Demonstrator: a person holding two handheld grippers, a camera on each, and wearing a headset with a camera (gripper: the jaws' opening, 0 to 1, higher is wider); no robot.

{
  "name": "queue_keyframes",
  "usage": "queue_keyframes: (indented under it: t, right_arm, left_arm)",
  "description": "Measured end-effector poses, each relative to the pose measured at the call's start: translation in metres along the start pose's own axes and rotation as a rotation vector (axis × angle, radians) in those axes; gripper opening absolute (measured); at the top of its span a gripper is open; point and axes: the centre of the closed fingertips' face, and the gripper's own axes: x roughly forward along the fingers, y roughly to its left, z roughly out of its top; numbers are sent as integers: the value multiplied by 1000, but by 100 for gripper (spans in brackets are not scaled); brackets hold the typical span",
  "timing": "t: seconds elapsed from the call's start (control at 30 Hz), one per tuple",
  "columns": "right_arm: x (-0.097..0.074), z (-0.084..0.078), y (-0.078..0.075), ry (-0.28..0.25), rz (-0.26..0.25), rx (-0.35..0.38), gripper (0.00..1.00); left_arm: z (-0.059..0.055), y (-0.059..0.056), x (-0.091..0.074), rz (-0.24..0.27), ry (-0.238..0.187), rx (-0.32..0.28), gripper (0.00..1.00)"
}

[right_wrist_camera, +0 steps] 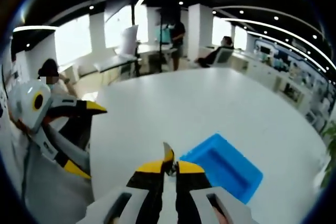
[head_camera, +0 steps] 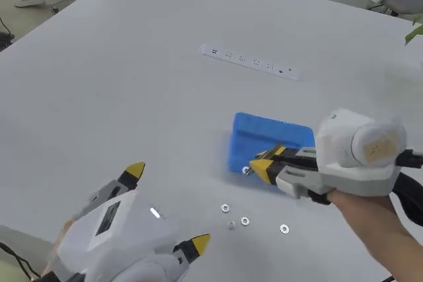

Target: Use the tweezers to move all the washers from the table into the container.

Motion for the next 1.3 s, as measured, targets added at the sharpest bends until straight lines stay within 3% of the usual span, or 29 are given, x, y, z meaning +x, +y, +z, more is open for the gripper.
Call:
queue_keyframes:
  t: [0.1,0.23,0.33,0.53,0.6,0.77,0.93,1.23,1.3]
  right_arm:
    - [3,7,-13,-9,-28,-8,4]
    - [11,13,-30,-30,-57,34,4]
    - [18,10,-46,-7,-140,18,4]
    - [41,2,-49,44,-140,36,4]
    - [51,-4,-61,49,-147,42,4]
    - [71,-12,-62,81,-118,78,4]
    - [83,-22,-69,101,-107,128,4]
    - [96,-39,-63,124,-80,195,5]
    - [94,-35,-62,114,-82,187,5]
  left_arm:
    - [-1,0,0,-5,8,2,85]
    - [-3,2,1,-3,9,-15,86]
    - [-3,2,1,-3,7,-18,85]
    - [-5,2,1,2,14,9,84]
    - [-4,4,1,8,7,13,84]
    - [-5,3,1,1,16,6,85]
    - [-6,3,1,-2,15,3,85]
    - [-8,5,0,4,24,-4,85]
    - [-8,5,0,6,25,-2,84]
